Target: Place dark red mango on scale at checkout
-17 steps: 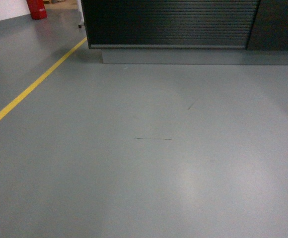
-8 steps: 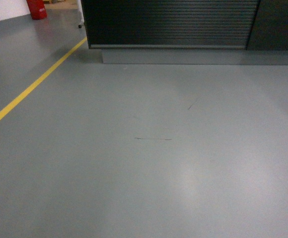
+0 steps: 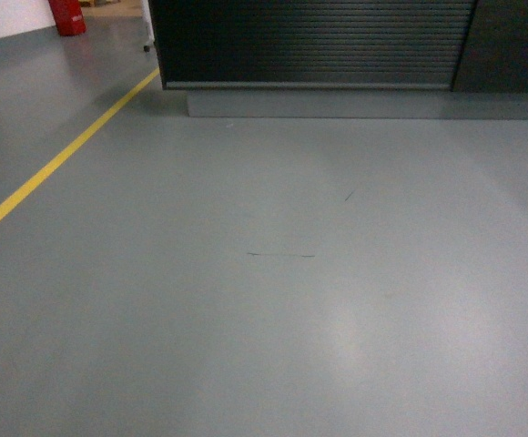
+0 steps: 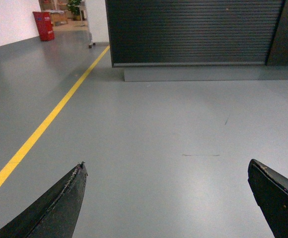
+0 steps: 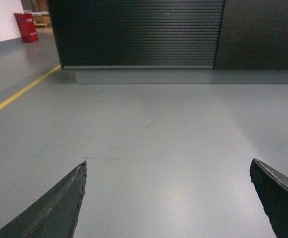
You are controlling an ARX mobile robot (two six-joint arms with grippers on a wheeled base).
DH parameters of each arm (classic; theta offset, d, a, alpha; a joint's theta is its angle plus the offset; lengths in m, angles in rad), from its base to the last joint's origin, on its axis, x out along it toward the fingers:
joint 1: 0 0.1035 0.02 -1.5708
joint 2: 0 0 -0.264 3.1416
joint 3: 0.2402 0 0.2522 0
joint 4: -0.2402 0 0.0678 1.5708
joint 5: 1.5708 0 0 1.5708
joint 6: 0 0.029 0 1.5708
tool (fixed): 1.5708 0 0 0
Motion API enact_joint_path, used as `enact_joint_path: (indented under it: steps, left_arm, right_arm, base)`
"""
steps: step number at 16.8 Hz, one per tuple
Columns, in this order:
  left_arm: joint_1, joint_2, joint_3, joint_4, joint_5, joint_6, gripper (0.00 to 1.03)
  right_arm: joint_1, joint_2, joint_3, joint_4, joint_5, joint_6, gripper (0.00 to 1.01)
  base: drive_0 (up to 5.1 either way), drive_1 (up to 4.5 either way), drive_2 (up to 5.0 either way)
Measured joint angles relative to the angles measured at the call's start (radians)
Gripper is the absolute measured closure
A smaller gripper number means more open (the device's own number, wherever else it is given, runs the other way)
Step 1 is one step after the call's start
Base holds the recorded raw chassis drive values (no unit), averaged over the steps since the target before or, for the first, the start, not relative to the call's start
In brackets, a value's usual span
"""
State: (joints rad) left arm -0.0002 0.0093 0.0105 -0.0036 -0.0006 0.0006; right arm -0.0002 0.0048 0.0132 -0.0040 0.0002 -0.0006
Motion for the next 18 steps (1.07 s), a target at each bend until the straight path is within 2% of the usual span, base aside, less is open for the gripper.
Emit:
enact_joint_path:
  steps: [9,18]
  left_arm:
    - [0.000,0.000,0.000,0.000,0.000,0.000,0.05]
    - [0.000,0.000,0.000,0.001,0.000,0.000,0.05]
  right_arm:
    - [0.000,0.000,0.000,0.000,0.000,0.000,0.03]
    - [0.000,0.000,0.000,0.001,0.000,0.000,0.03]
  base:
    - [0.0,0.13,-0.1]
    - [0.0,3.88,-3.8]
